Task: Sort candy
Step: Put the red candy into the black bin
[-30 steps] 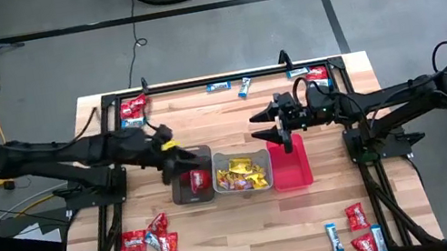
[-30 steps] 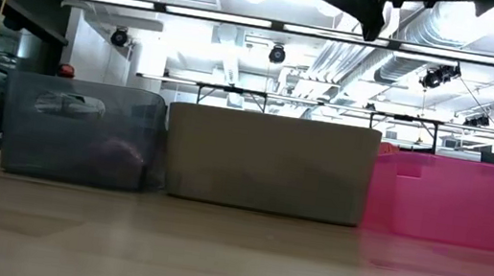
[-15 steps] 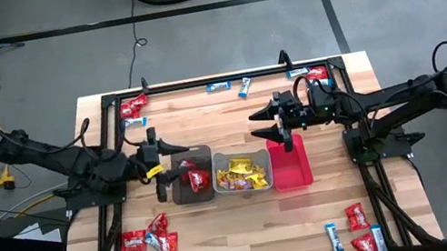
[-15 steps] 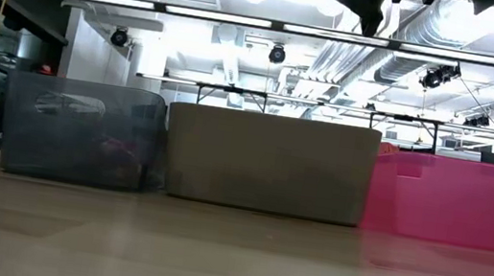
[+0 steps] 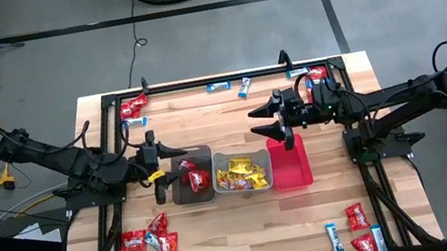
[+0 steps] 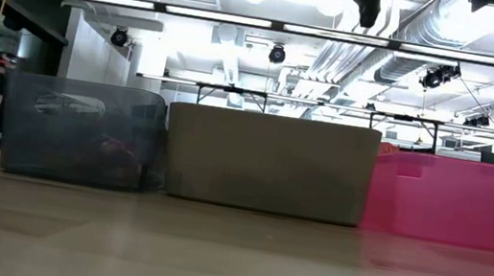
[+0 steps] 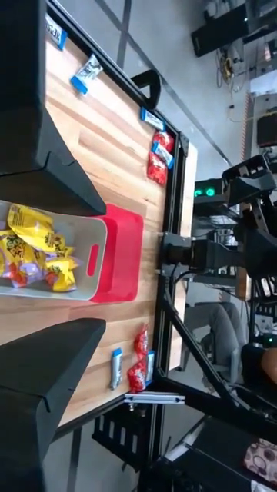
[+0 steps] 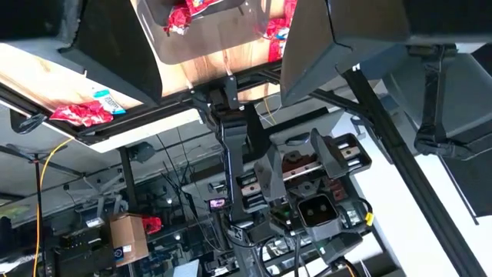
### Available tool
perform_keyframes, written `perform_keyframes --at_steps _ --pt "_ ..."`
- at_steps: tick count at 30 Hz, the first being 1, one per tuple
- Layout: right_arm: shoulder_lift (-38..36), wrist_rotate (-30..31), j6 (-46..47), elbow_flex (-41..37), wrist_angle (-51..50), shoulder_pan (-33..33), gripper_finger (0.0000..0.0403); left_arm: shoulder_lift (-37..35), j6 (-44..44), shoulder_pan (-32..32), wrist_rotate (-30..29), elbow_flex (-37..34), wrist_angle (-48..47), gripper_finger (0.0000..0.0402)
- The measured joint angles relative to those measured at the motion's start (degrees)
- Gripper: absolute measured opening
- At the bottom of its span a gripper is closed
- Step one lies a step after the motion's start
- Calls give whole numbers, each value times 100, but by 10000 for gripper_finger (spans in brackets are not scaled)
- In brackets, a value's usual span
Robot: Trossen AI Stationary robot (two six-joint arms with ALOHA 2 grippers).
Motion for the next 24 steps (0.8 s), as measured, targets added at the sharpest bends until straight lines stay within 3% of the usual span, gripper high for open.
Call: perform_keyframes --at_steps 5,10,15,18,24 --pt "0 13 20 0 -5 0 261 63 -255 -61 179 28 -107 215" --pt "0 13 -10 0 -25 0 261 377 -933 -345 629 634 -1707 215" --pt "0 11 -21 0 -96 0 261 836 -2540 -924 1609 1371 -3666 215" --pt "0 9 -21 0 -230 0 261 1009 -3720 -1467 2252 1436 -4367 215" --pt "0 -7 -24 0 -742 0 261 1355 -5979 -2612 2123 1049 -4754 215"
